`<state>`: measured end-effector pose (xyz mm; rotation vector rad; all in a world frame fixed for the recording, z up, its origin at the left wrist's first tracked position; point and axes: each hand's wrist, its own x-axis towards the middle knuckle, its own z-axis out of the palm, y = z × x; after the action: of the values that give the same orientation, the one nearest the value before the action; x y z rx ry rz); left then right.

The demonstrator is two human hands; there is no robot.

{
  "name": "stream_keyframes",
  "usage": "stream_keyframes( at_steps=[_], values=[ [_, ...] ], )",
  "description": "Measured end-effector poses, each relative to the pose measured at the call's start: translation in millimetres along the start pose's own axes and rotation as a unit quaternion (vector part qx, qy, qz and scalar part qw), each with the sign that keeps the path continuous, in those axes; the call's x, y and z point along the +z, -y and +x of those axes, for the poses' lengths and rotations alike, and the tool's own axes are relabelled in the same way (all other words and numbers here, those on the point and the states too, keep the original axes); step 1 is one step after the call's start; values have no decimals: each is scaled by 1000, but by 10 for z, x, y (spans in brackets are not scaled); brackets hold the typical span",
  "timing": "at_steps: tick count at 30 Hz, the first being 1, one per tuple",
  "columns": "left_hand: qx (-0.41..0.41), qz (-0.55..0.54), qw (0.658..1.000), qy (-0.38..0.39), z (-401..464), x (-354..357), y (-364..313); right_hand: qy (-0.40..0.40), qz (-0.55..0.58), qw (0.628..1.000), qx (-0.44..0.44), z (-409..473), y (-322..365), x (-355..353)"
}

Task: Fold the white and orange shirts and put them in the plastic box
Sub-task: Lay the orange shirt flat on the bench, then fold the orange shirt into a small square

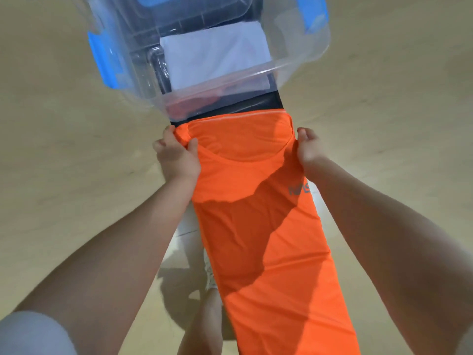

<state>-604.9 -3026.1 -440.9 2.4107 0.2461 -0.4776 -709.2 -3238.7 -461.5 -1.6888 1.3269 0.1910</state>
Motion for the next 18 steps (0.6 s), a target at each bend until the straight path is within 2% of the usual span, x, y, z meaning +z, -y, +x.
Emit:
stream_keyframes(
  at_steps=[4, 7, 9, 12, 16, 18],
  values=[
    [-21, -32, 999, 11, 121, -91, 82, 24, 62, 990, 125, 151, 86, 18],
    [-9, -72, 997, 36, 145, -174, 123, 96, 131, 965, 207, 123, 119, -21],
    [-30, -176, 981, 75, 132, -240, 110, 130, 142, 955, 226, 113, 102, -39],
    [-67, -315, 940, 112, 106, -356, 96, 112, 163, 948, 250, 110, 80, -63],
    [-79, -377, 910, 155, 43, -437, 104, 78, 209, 948, 229, 141, 48, -129],
    [-84, -410, 891, 176, 0, -434, 71, 98, 259, 938, 209, 139, 79, -191]
  ],
)
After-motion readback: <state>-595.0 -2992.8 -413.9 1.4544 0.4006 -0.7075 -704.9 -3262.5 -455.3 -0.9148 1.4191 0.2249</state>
